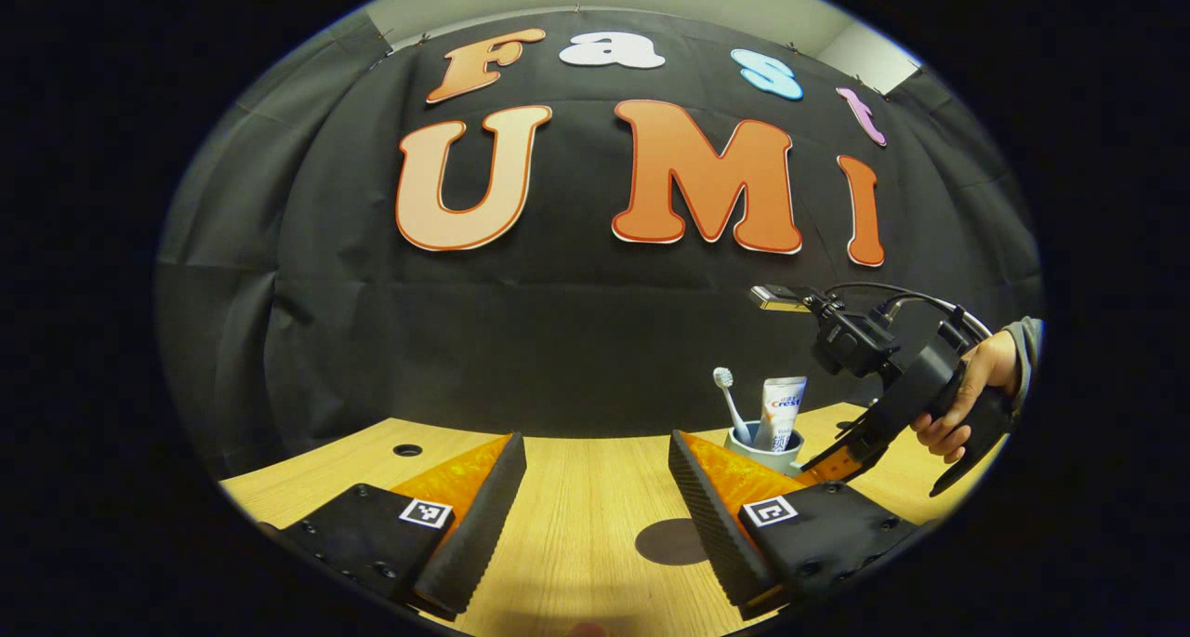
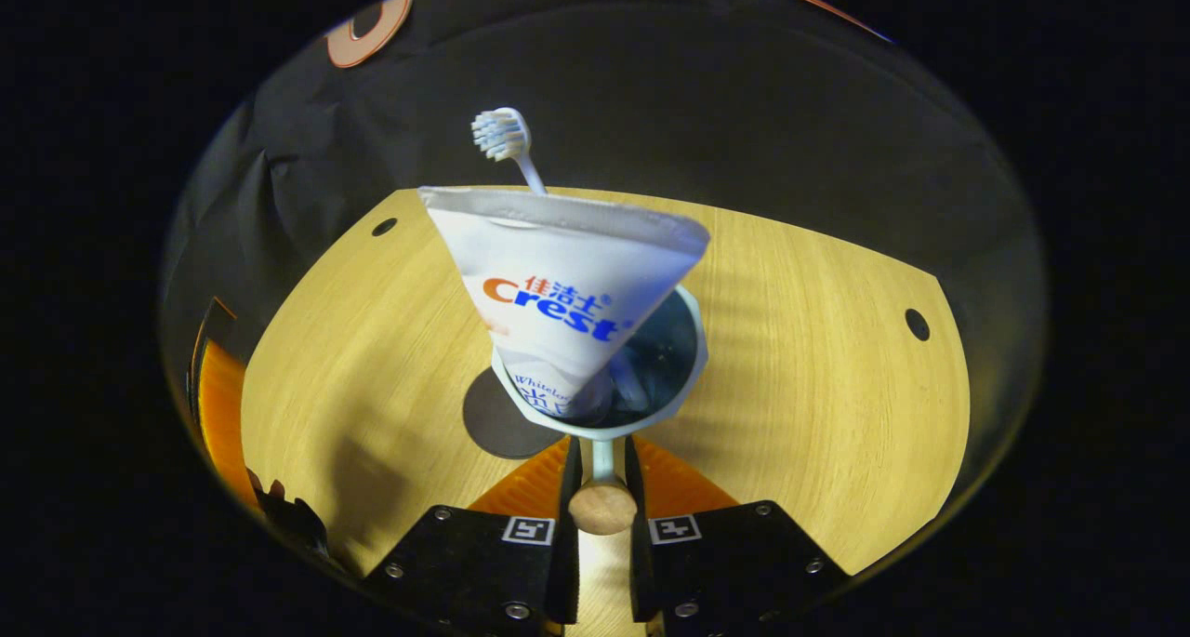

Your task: Put the toothbrush and toothpaste on the desktop into the cup, then pick up the cup and place it on the coaster on the desktop.

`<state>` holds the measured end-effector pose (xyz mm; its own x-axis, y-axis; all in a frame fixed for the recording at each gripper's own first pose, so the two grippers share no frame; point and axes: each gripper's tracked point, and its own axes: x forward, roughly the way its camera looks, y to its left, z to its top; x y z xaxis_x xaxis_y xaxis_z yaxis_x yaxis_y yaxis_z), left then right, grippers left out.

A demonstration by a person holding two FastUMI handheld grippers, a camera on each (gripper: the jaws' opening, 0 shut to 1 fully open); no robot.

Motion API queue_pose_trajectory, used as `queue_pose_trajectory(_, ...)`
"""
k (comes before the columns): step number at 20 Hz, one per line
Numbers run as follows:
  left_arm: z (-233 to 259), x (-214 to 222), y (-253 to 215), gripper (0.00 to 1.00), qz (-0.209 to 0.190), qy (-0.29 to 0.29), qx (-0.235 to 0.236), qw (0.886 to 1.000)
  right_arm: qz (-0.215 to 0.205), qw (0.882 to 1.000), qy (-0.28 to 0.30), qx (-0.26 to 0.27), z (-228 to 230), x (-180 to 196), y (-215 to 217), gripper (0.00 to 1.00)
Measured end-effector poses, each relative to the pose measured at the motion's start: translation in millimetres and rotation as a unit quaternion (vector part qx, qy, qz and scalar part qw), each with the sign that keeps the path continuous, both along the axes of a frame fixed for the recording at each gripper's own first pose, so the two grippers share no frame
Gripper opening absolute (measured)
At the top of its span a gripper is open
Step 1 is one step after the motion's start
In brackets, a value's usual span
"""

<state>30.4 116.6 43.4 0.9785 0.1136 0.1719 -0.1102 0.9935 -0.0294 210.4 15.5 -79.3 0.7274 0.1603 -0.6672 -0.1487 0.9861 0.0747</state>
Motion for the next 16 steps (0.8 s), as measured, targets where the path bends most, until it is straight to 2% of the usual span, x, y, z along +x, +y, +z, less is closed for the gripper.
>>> queue_pose_trajectory(4,5,-3,10,0.99,0.014,-0.012,0.000,1.000,0.024,1.000,0.000,-0.001,0,2,-4,0.22)
queue_pose_trajectory(7,6,-4,14,0.96,0.020,-0.014,0.000,1.000,0.036,0.999,0.000,-0.008,0,3,-6,0.22)
queue_pose_trajectory(8,5,-5,15,0.99,0.021,-0.014,0.000,1.000,0.041,0.999,0.001,-0.011,1,3,-7,0.22)
queue_pose_trajectory(16,9,-9,24,0.99,0.035,-0.021,0.002,0.999,0.056,0.998,0.020,-0.029,3,2,-11,0.22)
